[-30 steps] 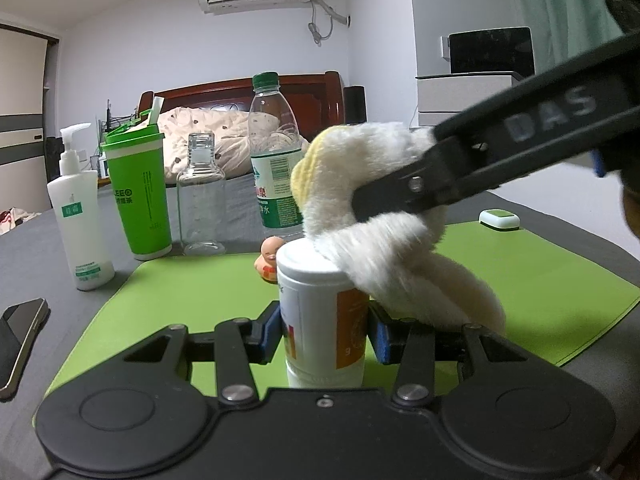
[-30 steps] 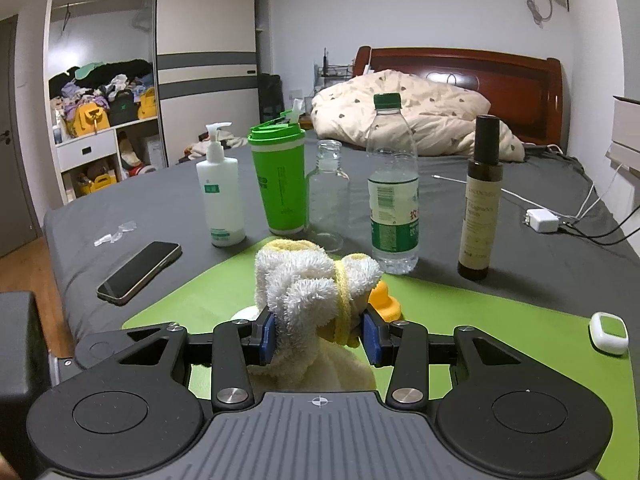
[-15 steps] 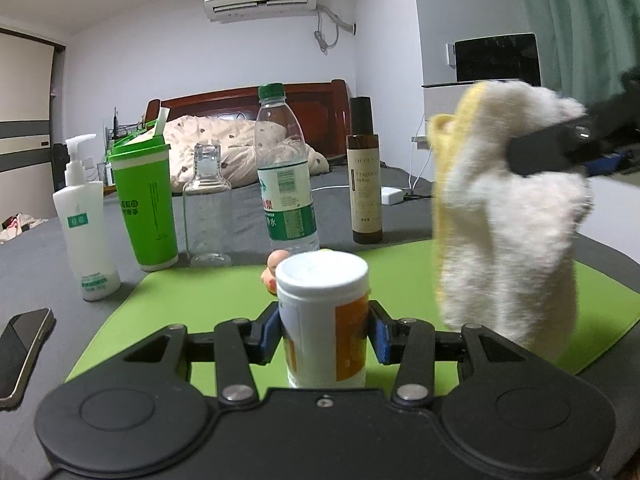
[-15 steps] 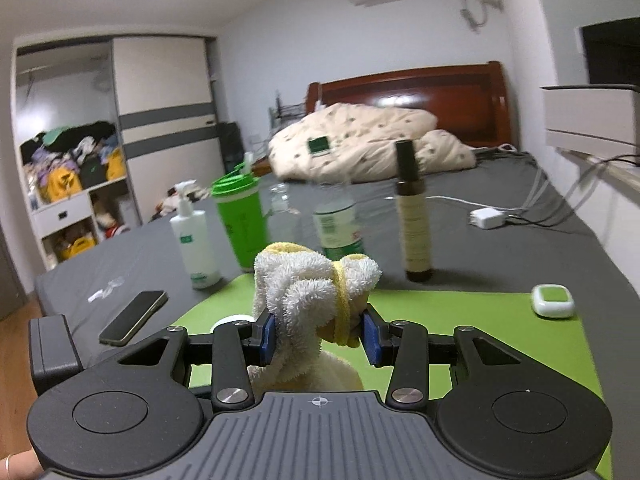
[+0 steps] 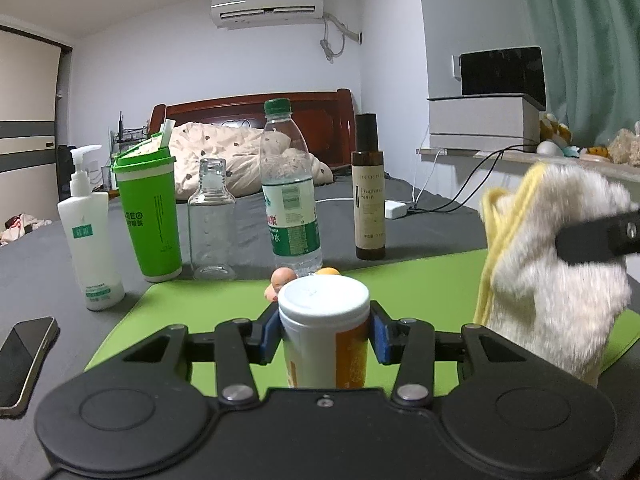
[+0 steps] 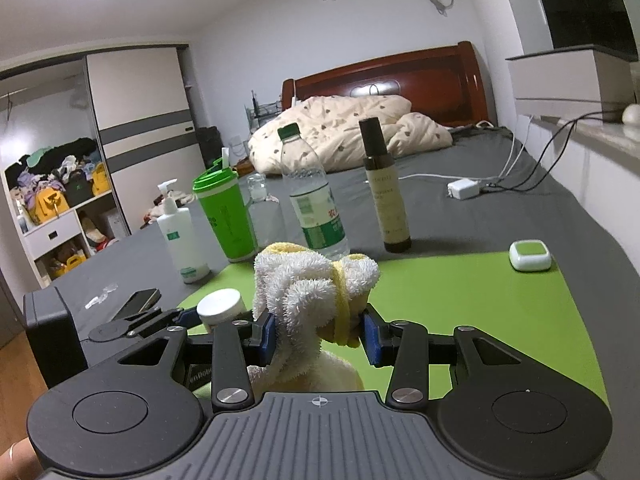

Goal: Clean container
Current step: 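Lift the white jar with the left gripper toward the right gripper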

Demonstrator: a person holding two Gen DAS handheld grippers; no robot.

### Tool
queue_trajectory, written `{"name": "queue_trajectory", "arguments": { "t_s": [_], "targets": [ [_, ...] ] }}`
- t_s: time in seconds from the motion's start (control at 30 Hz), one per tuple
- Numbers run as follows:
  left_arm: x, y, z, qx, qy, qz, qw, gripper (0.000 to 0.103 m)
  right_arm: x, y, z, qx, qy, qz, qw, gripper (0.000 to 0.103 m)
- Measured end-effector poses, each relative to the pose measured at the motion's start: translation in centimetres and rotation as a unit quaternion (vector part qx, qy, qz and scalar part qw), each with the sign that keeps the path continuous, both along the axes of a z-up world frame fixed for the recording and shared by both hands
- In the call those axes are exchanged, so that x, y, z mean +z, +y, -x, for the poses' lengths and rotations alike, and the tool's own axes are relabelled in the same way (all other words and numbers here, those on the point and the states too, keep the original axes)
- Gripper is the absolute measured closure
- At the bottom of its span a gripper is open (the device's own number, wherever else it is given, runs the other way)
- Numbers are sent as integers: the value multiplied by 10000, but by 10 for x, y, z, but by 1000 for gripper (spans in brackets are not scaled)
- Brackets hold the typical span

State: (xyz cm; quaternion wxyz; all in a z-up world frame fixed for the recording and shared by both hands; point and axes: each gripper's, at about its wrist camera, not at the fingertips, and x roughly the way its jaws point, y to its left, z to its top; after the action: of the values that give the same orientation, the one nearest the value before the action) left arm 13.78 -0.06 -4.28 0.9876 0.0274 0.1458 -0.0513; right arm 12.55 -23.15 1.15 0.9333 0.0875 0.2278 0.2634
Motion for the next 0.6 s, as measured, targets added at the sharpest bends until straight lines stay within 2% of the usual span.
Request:
{"name": "queue_trajectory", "arguments": {
  "t_s": [0.13, 0.2, 0.37, 0.6],
  "targets": [
    [15, 6, 3, -127, -55, 149, 9998, 60, -9, -4, 5, -8, 89, -171, 9998, 61],
    [29, 14, 2, -257, -34, 381, 9989, 60, -15, -6, 10, 7, 98, -273, 9996, 61],
    [68, 24, 0, -534, -146, 619, 9965, 60, -26, -3, 25, 198, 80, -509, 9985, 61],
    [105, 22, 2, -973, -253, 754, 9921, 60, -10, 16, 37, 303, -526, -805, 9949, 61]
  ]
}}
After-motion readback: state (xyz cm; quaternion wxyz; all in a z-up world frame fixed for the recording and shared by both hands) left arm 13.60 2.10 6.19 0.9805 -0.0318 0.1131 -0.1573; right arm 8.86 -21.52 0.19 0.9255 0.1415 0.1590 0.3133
